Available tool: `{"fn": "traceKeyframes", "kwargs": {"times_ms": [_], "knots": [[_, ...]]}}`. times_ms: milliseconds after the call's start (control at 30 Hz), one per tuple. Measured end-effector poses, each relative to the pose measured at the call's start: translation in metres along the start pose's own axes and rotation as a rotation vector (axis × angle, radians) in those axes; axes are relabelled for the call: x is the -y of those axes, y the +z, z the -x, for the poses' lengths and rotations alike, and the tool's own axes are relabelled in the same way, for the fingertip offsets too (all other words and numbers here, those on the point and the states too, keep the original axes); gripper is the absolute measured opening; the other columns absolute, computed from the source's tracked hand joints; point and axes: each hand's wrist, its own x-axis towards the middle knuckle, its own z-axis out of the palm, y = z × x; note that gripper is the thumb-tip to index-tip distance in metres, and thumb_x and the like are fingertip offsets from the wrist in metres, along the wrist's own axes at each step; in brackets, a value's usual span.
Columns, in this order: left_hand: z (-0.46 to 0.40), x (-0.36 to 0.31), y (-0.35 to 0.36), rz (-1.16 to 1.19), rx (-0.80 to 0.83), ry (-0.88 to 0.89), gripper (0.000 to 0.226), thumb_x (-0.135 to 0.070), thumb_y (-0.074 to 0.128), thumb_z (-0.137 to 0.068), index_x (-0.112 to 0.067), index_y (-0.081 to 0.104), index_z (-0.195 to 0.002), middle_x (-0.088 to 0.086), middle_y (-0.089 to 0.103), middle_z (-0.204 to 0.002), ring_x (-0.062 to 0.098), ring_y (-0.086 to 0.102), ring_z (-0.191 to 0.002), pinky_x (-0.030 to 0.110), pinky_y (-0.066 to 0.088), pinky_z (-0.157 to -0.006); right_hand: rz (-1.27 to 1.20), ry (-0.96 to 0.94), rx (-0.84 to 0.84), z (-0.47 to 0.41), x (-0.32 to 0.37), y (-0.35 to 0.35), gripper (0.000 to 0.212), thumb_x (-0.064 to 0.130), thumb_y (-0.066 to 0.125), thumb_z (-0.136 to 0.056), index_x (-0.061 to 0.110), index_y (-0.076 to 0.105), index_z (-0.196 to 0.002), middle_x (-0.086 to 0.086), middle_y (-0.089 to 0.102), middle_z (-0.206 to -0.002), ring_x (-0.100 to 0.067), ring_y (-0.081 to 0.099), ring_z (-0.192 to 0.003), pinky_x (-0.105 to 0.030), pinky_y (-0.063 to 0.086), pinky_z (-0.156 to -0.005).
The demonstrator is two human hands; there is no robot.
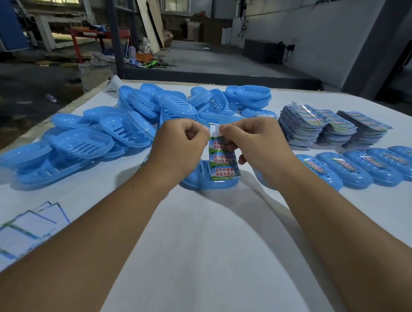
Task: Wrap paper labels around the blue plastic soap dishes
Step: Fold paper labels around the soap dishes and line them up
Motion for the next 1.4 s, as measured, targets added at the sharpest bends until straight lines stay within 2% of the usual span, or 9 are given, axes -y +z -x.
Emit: {"fn": "traceKeyframes", "kwargs": {"times_ms": [233,367,533,600,933,1067,1200,1333,1400], "knots": [[-0.006,0.002,-0.013,-0.135,-0.041,-0.082,0.022,-0.028,0.064,-0.085,-0.016,0.070,-0.067,-0.008,0.070,-0.064,0.003,0.063,-0.061,0.027,0.048,-0.056,-0.045,0.097,0.003,-0.001,0.000,-0.009,0.020,0.025,0.072,-0.088,0.011,0.077,-0.076,0.004,0.069,-0.065,-0.005,0.058,-0.058,-0.020,0.045,-0.045],[-0.012,0.005,-0.025,-0.323,0.002,-0.148,0.031,-0.032,0.064,-0.084,-0.005,0.070,-0.071,0.010,0.070,-0.070,0.024,0.062,-0.062,0.037,0.055,-0.063,-0.099,0.152,0.000,-0.002,-0.001,-0.011,0.016,0.023,0.073,-0.086,0.010,0.077,-0.077,0.005,0.066,-0.064,-0.007,0.055,-0.056,-0.019,0.042,-0.043],[-0.022,0.007,-0.044,-0.563,0.051,-0.238,0.033,-0.037,0.064,-0.082,-0.007,0.061,-0.067,0.009,0.058,-0.061,0.023,0.055,-0.064,0.033,0.039,-0.054,-0.140,0.192,-0.014,-0.004,-0.001,-0.011,0.015,0.023,0.074,-0.082,0.010,0.077,-0.079,0.005,0.064,-0.063,-0.009,0.053,-0.055,-0.019,0.041,-0.043],[-0.025,0.008,-0.053,-0.690,0.073,-0.247,0.034,-0.040,0.063,-0.080,-0.008,0.055,-0.072,0.016,0.060,-0.073,0.032,0.059,-0.074,0.033,0.034,-0.054,-0.142,0.195,-0.014,-0.005,-0.001,-0.010,0.014,0.025,0.075,-0.081,0.011,0.076,-0.077,0.006,0.064,-0.063,-0.009,0.053,-0.055,-0.019,0.040,-0.043],[-0.021,0.008,-0.076,-1.227,0.123,-0.261,0.028,-0.035,0.067,-0.085,-0.019,0.046,-0.078,0.004,0.057,-0.079,0.019,0.050,-0.067,0.030,0.033,-0.052,-0.113,0.151,0.013,-0.001,0.000,-0.005,0.016,0.026,0.074,-0.084,0.013,0.076,-0.074,0.006,0.065,-0.064,-0.007,0.056,-0.055,-0.020,0.044,-0.044],[-0.018,0.005,-0.074,-1.141,0.034,-0.190,0.019,-0.027,0.065,-0.085,-0.016,0.051,-0.079,0.005,0.057,-0.076,0.020,0.050,-0.065,0.030,0.031,-0.049,-0.064,0.117,0.005,0.000,-0.001,-0.003,0.018,0.025,0.074,-0.084,0.011,0.075,-0.072,0.006,0.066,-0.063,-0.008,0.056,-0.055,-0.021,0.043,-0.044],[-0.019,-0.008,-0.054,-0.600,0.050,-0.158,0.023,-0.034,0.067,-0.083,-0.013,0.075,-0.081,0.007,0.070,-0.073,0.018,0.064,-0.071,0.032,0.052,-0.058,0.172,-0.042,-0.031,0.002,-0.004,0.004,0.024,0.027,0.071,-0.083,0.011,0.069,-0.065,0.007,0.057,-0.054,-0.009,0.048,-0.052,-0.024,0.042,-0.048],[-0.009,-0.018,-0.028,-0.207,0.147,-0.193,0.026,-0.039,0.075,-0.080,-0.013,0.076,-0.080,-0.004,0.055,-0.054,0.004,0.043,-0.045,0.018,0.040,-0.047,0.394,-0.191,-0.074,0.005,-0.004,0.009,0.026,0.029,0.070,-0.082,0.018,0.064,-0.059,0.015,0.052,-0.049,-0.004,0.043,-0.048,-0.013,0.032,-0.047],[-0.006,-0.017,-0.023,-0.113,0.176,-0.218,0.023,-0.041,0.079,-0.078,-0.019,0.079,-0.077,-0.013,0.058,-0.050,-0.001,0.049,-0.045,0.013,0.039,-0.045,0.388,-0.209,-0.078,0.004,-0.004,0.009,0.025,0.028,0.070,-0.082,0.018,0.064,-0.060,0.015,0.052,-0.048,-0.003,0.043,-0.048,-0.012,0.032,-0.047]]}}
